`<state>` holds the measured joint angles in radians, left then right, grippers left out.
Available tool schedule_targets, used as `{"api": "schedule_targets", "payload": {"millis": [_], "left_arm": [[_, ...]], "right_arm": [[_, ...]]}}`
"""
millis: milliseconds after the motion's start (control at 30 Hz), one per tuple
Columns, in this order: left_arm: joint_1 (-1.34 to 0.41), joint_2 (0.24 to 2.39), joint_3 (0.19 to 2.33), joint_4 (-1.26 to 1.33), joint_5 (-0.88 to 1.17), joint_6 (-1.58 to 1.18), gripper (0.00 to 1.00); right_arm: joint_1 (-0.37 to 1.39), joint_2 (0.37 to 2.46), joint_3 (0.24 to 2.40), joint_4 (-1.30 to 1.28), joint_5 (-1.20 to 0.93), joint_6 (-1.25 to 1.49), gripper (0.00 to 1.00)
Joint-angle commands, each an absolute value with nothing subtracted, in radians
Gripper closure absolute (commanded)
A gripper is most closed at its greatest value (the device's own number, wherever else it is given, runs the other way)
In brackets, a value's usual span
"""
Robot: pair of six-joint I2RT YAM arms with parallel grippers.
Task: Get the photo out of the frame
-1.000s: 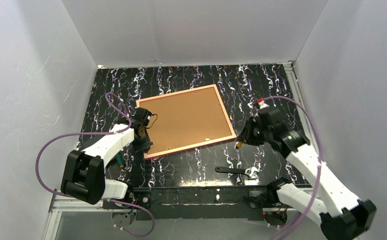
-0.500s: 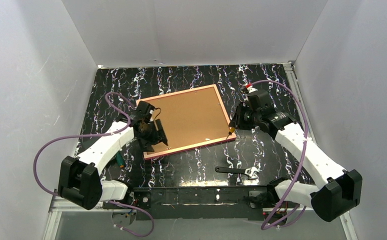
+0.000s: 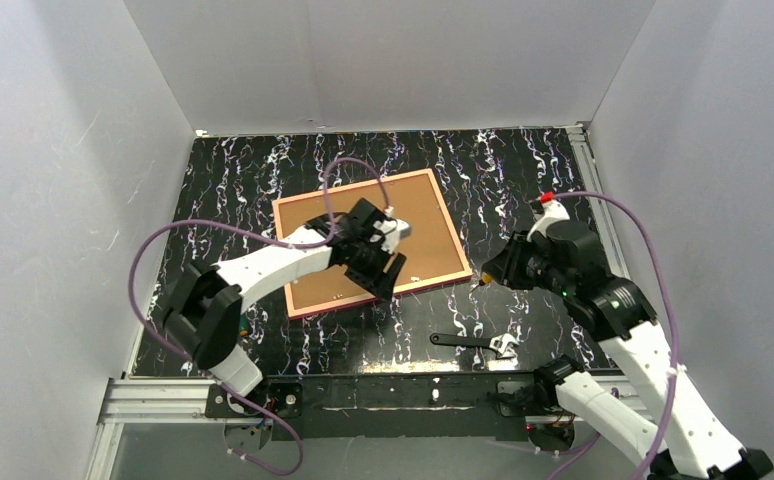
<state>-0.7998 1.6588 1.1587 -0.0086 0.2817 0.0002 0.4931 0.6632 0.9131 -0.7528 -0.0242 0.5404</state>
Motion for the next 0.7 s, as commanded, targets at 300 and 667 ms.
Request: {"api": "schedule_targets", "payload": {"millis": [300, 667], "left_arm": [[-0.931, 1.847, 1.255, -0.027, 0.175, 0.300, 0.47], [-0.927, 1.775, 1.441, -0.409, -0.332, -0.463, 0.18]], "right_arm": [[0.492, 0.478, 0.966, -0.968, 0.052, 0.571, 0.99], [0.492, 0.457, 0.925, -0.938, 0.028, 0.622, 0.99]]}}
